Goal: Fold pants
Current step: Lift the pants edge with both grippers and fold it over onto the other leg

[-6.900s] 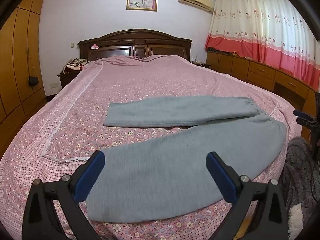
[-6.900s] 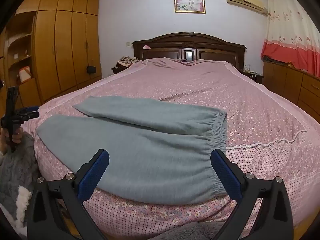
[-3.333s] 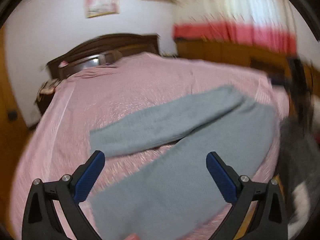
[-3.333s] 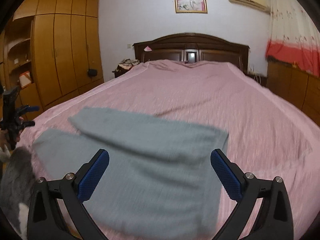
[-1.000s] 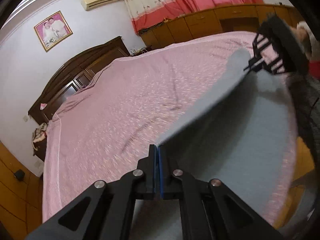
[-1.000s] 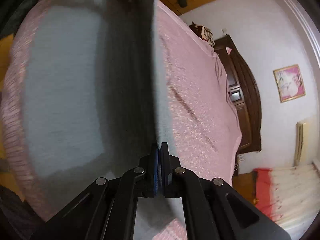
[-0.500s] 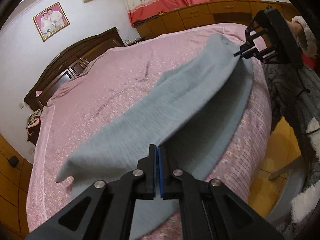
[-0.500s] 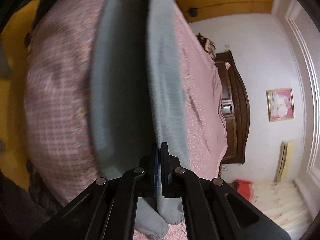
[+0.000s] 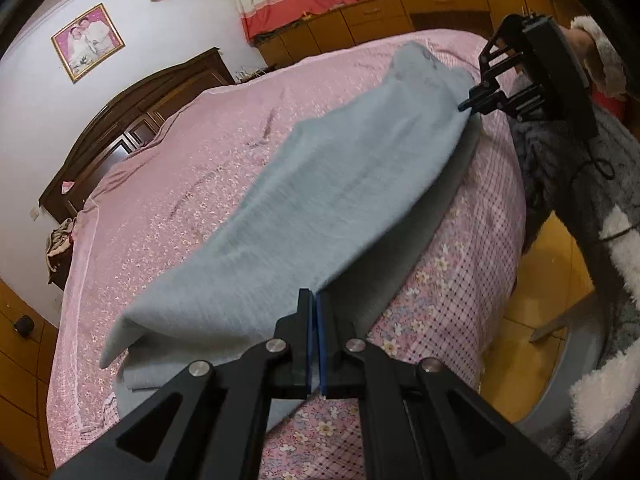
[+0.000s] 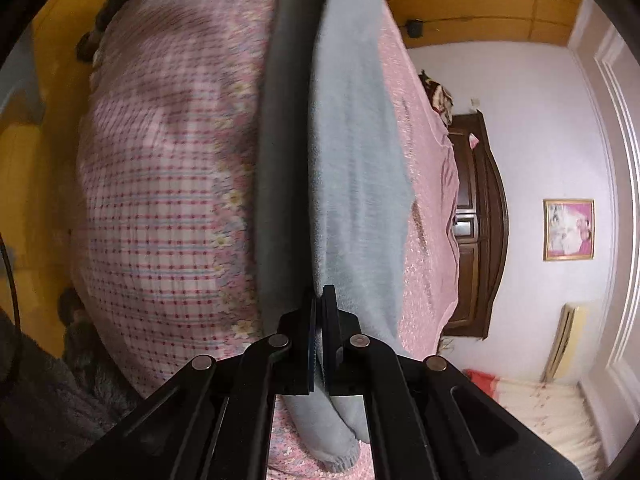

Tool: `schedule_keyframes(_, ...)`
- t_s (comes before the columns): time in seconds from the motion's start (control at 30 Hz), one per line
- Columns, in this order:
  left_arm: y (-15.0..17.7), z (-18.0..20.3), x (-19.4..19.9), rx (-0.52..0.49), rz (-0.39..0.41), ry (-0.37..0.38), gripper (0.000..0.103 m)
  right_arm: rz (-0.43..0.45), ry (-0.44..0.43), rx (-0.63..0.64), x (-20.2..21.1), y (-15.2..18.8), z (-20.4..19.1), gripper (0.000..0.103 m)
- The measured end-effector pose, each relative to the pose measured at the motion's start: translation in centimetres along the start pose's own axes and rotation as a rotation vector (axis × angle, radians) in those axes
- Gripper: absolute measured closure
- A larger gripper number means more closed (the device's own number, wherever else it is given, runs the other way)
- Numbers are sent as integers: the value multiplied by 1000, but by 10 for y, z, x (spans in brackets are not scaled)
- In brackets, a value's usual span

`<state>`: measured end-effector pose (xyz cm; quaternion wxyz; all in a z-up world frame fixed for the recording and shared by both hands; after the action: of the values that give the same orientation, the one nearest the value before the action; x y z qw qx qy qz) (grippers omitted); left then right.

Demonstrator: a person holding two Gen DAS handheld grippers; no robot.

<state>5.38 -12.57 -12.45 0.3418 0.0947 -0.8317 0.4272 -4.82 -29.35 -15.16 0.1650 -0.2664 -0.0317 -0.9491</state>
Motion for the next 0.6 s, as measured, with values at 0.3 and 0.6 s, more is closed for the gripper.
schedule_keyframes(0.3,10,10,-7,-21,-25,15,101,-3,3,10,1,7,-8,100)
schedule_keyframes(0.6,17,16,-11,-22,-29,15,101,-4,0,41,6,9,-24,100)
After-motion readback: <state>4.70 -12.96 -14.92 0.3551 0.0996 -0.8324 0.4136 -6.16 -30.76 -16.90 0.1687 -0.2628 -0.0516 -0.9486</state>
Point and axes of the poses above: each gripper's, at about its wrist camera, not at the fingertips, and x roughly against the way its jaws point, z to its right, y to its underside, the point moved 10 cm from there along -x, roughly the way its jaws point, and after that the axes turned 2 degrees about z, right-handed, at the moved point
